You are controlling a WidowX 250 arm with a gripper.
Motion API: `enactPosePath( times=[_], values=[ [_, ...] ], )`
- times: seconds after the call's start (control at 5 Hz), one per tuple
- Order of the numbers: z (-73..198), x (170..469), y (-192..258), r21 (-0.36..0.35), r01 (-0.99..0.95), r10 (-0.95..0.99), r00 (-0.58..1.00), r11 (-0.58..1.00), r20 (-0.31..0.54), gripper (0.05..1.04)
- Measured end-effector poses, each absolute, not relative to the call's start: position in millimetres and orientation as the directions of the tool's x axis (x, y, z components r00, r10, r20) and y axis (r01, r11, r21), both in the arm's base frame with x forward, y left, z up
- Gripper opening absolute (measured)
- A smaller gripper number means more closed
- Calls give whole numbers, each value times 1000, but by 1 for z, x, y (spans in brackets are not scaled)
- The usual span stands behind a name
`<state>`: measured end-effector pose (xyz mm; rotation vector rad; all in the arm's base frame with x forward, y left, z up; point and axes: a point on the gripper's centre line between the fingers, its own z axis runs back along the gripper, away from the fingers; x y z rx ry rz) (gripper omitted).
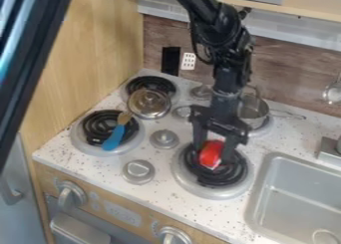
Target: Put the red object to the bottom right burner
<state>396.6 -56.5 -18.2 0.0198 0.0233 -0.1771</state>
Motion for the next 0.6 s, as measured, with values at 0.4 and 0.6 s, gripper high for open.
enactPosePath(
  times=[0.4,0.6],
  values=[
    [-11,392,-54,28,175,-173,983,984,-63,1004],
    [26,396,-54,33,172,-172,985,985,-7,999]
  ],
)
